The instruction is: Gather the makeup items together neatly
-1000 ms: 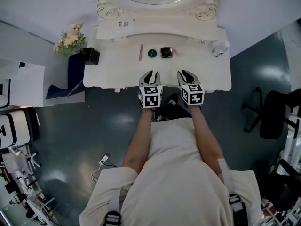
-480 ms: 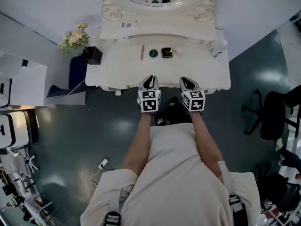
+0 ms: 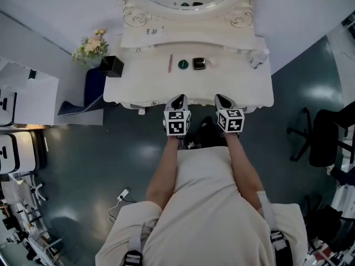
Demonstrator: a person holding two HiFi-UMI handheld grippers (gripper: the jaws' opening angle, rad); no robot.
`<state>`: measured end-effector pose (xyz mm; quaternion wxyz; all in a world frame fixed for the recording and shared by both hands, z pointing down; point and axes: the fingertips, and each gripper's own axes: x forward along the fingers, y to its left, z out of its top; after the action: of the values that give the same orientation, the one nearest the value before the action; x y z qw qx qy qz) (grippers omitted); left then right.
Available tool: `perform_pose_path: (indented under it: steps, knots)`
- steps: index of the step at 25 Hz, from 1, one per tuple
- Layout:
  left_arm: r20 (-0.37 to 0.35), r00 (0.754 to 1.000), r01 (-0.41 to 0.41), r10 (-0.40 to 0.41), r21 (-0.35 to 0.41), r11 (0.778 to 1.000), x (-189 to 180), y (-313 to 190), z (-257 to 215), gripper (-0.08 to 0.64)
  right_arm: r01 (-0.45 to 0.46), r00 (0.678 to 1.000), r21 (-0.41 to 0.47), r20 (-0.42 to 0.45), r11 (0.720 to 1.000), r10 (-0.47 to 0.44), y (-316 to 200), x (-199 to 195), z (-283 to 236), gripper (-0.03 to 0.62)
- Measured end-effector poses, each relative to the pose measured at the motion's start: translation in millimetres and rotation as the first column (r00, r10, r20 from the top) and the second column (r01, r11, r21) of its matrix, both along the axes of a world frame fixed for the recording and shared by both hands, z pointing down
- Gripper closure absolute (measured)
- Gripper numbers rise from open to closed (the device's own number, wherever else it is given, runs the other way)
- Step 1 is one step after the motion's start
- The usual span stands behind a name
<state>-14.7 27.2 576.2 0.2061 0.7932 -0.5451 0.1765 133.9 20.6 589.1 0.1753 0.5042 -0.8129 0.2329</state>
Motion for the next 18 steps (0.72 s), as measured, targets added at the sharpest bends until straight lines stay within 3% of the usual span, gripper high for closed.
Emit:
perform_pose_path:
  steps: [13,18]
  knots:
    - [-0.014,1.000,0.000,0.000,-0.001,1.000,1.1,8.5,-0.7,0.545,0.050,0.999,-0.009,-0.016,0.999,-0.050,10.3,-11.5,0.4,0.548]
    - [-0.022,1.000,0.000,0.000,0.003,1.000,1.7,7.0,-3.4,0.545,0.021,1.000,-0.015,0.017,1.000,-0.021,7.9,-5.3,-1.0,0.549]
